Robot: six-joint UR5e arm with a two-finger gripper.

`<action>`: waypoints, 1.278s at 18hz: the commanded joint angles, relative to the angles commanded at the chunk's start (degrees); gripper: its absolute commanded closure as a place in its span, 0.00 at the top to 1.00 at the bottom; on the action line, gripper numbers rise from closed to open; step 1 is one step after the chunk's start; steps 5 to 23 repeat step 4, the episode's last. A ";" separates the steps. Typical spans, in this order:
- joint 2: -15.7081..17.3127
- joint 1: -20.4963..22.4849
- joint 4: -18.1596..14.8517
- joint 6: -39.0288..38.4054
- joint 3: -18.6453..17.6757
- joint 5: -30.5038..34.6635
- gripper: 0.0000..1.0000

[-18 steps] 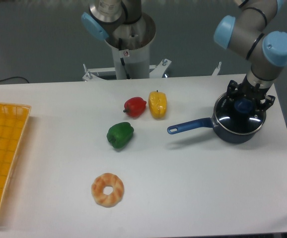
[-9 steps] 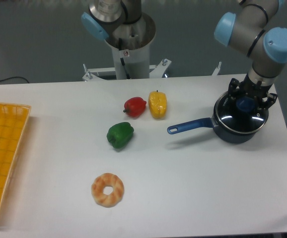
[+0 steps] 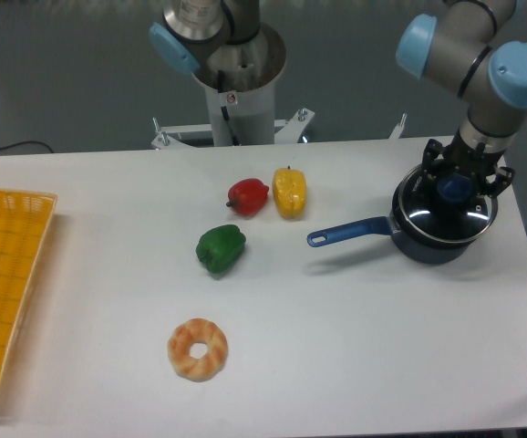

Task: Open the lid

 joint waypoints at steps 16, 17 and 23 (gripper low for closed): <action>0.26 0.00 -0.70 0.00 0.53 0.00 0.51; 0.26 0.00 -0.70 0.00 0.53 0.00 0.51; 0.26 0.00 -0.70 0.00 0.53 0.00 0.51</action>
